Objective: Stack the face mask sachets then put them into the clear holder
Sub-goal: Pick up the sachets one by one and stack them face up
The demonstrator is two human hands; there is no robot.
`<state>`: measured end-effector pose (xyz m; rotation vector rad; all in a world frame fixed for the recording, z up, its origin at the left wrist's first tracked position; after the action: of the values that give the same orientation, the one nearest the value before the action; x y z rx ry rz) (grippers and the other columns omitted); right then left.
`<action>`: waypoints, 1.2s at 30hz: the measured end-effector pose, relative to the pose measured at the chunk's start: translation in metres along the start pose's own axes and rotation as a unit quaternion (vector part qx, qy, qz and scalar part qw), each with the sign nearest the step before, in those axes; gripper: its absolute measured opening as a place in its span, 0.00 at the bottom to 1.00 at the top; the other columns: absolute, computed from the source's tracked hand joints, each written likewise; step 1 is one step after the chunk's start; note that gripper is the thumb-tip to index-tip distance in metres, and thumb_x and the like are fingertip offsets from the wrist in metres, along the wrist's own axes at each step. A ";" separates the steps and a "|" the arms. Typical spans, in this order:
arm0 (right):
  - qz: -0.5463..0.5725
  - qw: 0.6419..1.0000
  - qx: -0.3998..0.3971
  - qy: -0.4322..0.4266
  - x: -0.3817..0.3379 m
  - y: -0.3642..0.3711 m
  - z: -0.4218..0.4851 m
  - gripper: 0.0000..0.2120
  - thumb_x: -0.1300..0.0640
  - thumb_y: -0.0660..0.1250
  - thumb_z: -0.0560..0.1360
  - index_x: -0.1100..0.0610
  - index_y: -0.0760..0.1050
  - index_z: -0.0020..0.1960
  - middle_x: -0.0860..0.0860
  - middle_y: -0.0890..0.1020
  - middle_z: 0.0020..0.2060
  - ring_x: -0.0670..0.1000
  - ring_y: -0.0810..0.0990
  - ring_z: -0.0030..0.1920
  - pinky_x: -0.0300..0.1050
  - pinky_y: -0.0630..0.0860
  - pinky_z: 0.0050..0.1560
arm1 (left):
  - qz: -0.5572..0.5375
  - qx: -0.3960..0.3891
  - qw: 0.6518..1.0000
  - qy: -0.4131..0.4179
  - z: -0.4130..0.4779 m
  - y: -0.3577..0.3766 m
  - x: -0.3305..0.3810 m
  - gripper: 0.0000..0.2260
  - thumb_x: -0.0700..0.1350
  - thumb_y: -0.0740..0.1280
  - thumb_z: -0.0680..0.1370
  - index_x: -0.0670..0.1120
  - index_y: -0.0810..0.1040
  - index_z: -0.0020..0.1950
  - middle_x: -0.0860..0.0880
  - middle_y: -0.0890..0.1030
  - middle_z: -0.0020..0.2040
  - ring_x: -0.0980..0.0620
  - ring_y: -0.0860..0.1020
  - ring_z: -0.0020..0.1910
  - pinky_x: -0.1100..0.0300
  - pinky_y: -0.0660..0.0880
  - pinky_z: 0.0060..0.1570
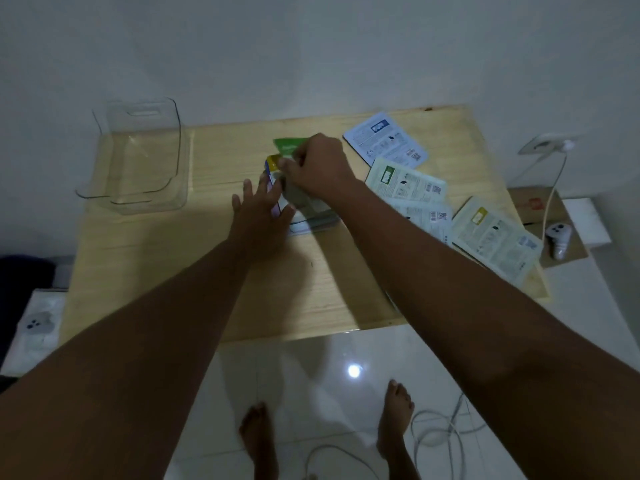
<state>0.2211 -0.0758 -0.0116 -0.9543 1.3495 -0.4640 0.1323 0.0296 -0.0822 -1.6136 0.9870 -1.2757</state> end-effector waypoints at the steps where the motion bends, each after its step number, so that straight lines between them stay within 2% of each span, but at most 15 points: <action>1: 0.004 1.000 -0.014 -0.010 -0.002 0.005 -0.001 0.17 0.45 0.68 0.73 0.58 0.84 0.48 0.55 0.84 0.43 0.55 0.81 0.46 0.41 0.73 0.45 | 0.001 -0.001 1.000 0.002 0.000 0.000 0.000 0.29 0.57 0.56 0.80 0.50 0.54 0.79 0.42 0.55 0.80 0.32 0.52 0.77 0.32 0.51 0.70; 4: -0.012 0.998 -0.016 -0.051 0.002 0.002 -0.007 0.17 0.51 0.66 0.76 0.54 0.80 0.62 0.58 0.82 0.59 0.59 0.78 0.61 0.49 0.74 0.60 | -0.005 0.003 1.000 0.002 -0.001 -0.001 0.000 0.29 0.57 0.55 0.79 0.49 0.55 0.79 0.41 0.56 0.80 0.32 0.53 0.77 0.31 0.52 0.70; 5: -0.052 0.997 -0.027 -0.050 0.009 0.003 -0.011 0.20 0.50 0.65 0.77 0.52 0.76 0.67 0.60 0.77 0.64 0.61 0.73 0.66 0.54 0.72 0.64 | -0.006 0.004 1.000 0.002 -0.001 -0.002 0.000 0.30 0.57 0.55 0.79 0.49 0.55 0.79 0.42 0.56 0.79 0.31 0.54 0.76 0.31 0.52 0.70; 7: -0.150 0.985 -0.080 -0.033 0.028 0.014 -0.020 0.26 0.46 0.62 0.79 0.47 0.63 0.75 0.64 0.61 0.75 0.67 0.57 0.76 0.67 0.63 0.69 | -0.016 0.008 1.000 -0.003 -0.002 -0.002 0.001 0.32 0.57 0.56 0.79 0.46 0.52 0.79 0.41 0.57 0.79 0.32 0.54 0.76 0.31 0.53 0.70; 9: -0.176 0.975 -0.137 -0.024 0.043 0.035 -0.029 0.28 0.43 0.56 0.81 0.44 0.54 0.78 0.65 0.48 0.79 0.69 0.45 0.78 0.74 0.53 0.71 | -0.050 0.010 0.999 -0.018 -0.003 -0.001 0.000 0.35 0.56 0.57 0.80 0.44 0.46 0.80 0.40 0.57 0.79 0.33 0.52 0.77 0.33 0.50 0.72; 11: -0.174 0.975 -0.137 -0.025 0.048 0.045 -0.033 0.27 0.42 0.52 0.82 0.45 0.52 0.79 0.66 0.48 0.79 0.69 0.49 0.78 0.73 0.55 0.71 | -0.072 0.005 0.997 -0.023 -0.002 0.000 -0.002 0.34 0.56 0.54 0.80 0.45 0.43 0.80 0.43 0.55 0.80 0.34 0.50 0.78 0.34 0.47 0.73; 15: -0.141 0.987 -0.061 -0.040 0.037 0.029 -0.035 0.23 0.48 0.56 0.80 0.49 0.63 0.75 0.65 0.63 0.72 0.67 0.66 0.67 0.65 0.69 0.65 | -0.076 0.000 0.997 -0.019 0.000 0.001 -0.004 0.32 0.60 0.48 0.80 0.49 0.45 0.80 0.45 0.54 0.80 0.35 0.49 0.78 0.34 0.46 0.72; 18: -0.141 0.989 -0.045 -0.024 0.035 0.024 -0.037 0.22 0.53 0.61 0.77 0.48 0.69 0.71 0.61 0.68 0.69 0.64 0.69 0.65 0.59 0.70 0.62 | -0.042 0.002 0.999 -0.009 0.000 0.000 0.000 0.33 0.63 0.50 0.78 0.50 0.47 0.80 0.44 0.56 0.80 0.34 0.51 0.78 0.34 0.48 0.72; 22: -0.122 0.991 -0.029 -0.035 0.035 0.014 -0.039 0.19 0.48 0.58 0.80 0.48 0.71 0.70 0.59 0.73 0.65 0.61 0.72 0.63 0.60 0.71 0.61 | -0.003 0.006 1.000 -0.005 0.000 0.002 0.001 0.33 0.62 0.53 0.78 0.50 0.50 0.80 0.42 0.57 0.80 0.33 0.52 0.77 0.33 0.51 0.71; 24: -0.089 0.995 0.007 -0.033 0.041 -0.001 -0.034 0.19 0.50 0.59 0.80 0.49 0.70 0.70 0.58 0.76 0.62 0.60 0.74 0.62 0.61 0.73 0.61 | 0.000 0.008 1.000 -0.009 0.000 0.001 0.001 0.33 0.61 0.54 0.79 0.49 0.51 0.80 0.42 0.57 0.79 0.32 0.52 0.77 0.33 0.51 0.71; 27: -0.081 0.995 0.051 0.037 0.071 -0.031 -0.018 0.22 0.50 0.60 0.80 0.50 0.66 0.74 0.57 0.73 0.68 0.60 0.70 0.69 0.64 0.69 0.66 | -0.006 0.012 1.000 -0.015 0.000 0.000 0.002 0.32 0.59 0.55 0.79 0.49 0.51 0.80 0.43 0.57 0.79 0.32 0.52 0.77 0.33 0.51 0.71; 29: -0.112 0.987 0.033 0.114 0.100 -0.050 -0.007 0.28 0.51 0.64 0.76 0.50 0.63 0.75 0.57 0.70 0.71 0.61 0.67 0.71 0.64 0.67 0.67 | -0.013 0.011 1.000 -0.016 -0.001 0.000 0.002 0.32 0.60 0.55 0.78 0.50 0.51 0.80 0.44 0.57 0.79 0.32 0.52 0.77 0.33 0.50 0.71; 31: -0.124 0.976 -0.020 0.179 0.131 -0.064 -0.003 0.33 0.50 0.69 0.72 0.51 0.62 0.74 0.59 0.70 0.68 0.62 0.68 0.69 0.64 0.68 0.66 | -0.020 0.008 1.000 -0.015 0.000 0.000 0.001 0.33 0.60 0.55 0.78 0.50 0.51 0.80 0.44 0.57 0.79 0.32 0.52 0.77 0.32 0.50 0.71; 34: -0.157 0.961 -0.104 0.204 0.162 -0.069 -0.006 0.34 0.47 0.73 0.69 0.53 0.66 0.70 0.60 0.69 0.64 0.62 0.69 0.65 0.61 0.69 0.66 | -0.021 0.005 1.000 -0.016 0.001 0.000 -0.001 0.33 0.61 0.54 0.78 0.50 0.51 0.80 0.43 0.57 0.80 0.32 0.52 0.77 0.32 0.50 0.71; 36: -0.149 0.961 -0.086 0.217 0.172 -0.074 -0.009 0.33 0.45 0.75 0.67 0.51 0.68 0.68 0.58 0.71 0.64 0.62 0.72 0.64 0.64 0.70 0.66 | -0.019 0.008 1.000 -0.016 0.001 0.001 0.001 0.33 0.60 0.54 0.78 0.49 0.51 0.80 0.43 0.57 0.80 0.32 0.52 0.77 0.32 0.50 0.71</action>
<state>0.2654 -0.2521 -0.0567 -1.2571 1.6661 -0.8322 0.1333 0.0288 -0.0826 -1.6429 0.9286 -1.2768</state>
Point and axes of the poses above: each hand's wrist, its own z-axis towards the middle knuckle, its own y-axis out of the palm, x = y × z, the point moved 9 cm from there along z, towards the middle knuckle
